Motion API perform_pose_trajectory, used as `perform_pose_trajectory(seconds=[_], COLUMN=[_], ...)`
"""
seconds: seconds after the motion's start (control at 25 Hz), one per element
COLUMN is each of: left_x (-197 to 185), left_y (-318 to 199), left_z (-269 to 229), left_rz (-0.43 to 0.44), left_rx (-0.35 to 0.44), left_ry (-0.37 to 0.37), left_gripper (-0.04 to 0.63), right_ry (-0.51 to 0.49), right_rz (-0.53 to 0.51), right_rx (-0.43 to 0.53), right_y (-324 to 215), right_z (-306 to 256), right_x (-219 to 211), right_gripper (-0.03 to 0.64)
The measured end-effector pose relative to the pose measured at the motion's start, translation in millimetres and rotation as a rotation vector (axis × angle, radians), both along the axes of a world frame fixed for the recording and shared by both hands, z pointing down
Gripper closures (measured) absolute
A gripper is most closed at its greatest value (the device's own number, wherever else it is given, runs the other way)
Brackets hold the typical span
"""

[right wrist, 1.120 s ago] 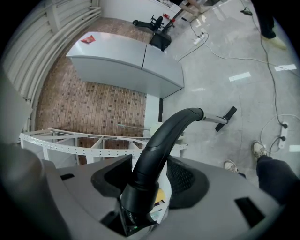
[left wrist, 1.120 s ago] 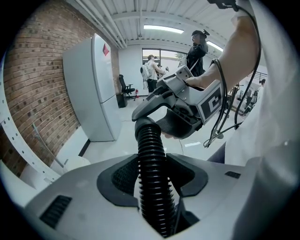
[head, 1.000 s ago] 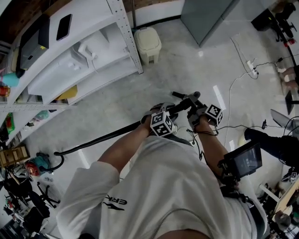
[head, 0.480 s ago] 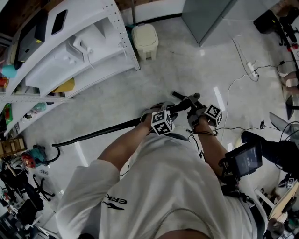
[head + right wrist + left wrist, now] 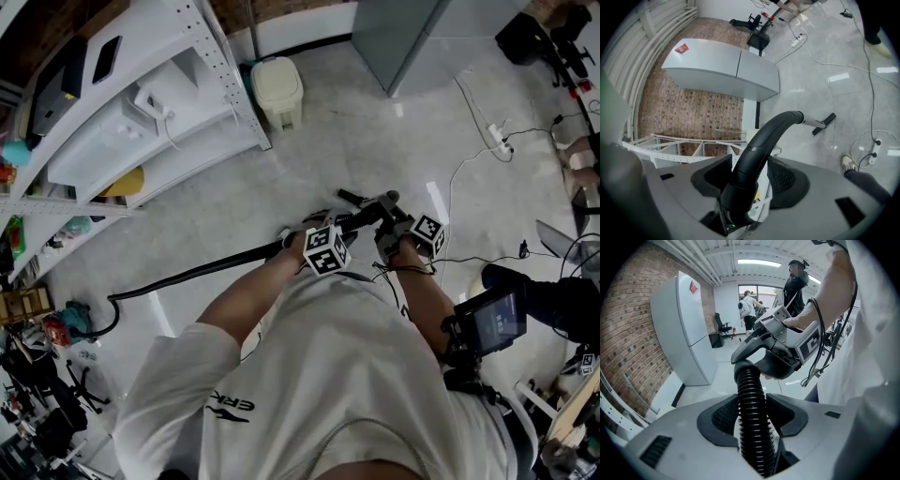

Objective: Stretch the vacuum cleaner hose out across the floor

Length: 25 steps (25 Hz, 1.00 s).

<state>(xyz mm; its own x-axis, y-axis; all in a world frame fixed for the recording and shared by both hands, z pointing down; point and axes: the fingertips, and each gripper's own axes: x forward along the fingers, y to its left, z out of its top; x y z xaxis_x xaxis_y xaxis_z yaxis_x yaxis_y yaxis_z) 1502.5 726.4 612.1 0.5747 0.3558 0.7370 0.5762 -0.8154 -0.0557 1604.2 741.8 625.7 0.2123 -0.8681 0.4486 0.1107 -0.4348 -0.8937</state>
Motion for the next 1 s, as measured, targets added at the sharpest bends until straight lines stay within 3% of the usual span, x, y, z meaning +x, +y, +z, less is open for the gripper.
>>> perform_pose_trajectory(seconds=[0.48,1.0], left_x=[6.2,9.4], left_y=[27.7,38.2], left_z=[21.6,27.2], left_rz=[0.03,0.073], left_rx=[0.017,0.018], left_ry=[-0.048,-0.074], left_gripper=[0.422,0.421], right_ry=[0.047,0.042], right_rz=[-0.022,0.009], right_rx=[-0.065,-0.049], right_y=[31.5,47.6], right_z=[11.1,15.5], right_x=[5.9,5.9], right_gripper=[0.39,0.385])
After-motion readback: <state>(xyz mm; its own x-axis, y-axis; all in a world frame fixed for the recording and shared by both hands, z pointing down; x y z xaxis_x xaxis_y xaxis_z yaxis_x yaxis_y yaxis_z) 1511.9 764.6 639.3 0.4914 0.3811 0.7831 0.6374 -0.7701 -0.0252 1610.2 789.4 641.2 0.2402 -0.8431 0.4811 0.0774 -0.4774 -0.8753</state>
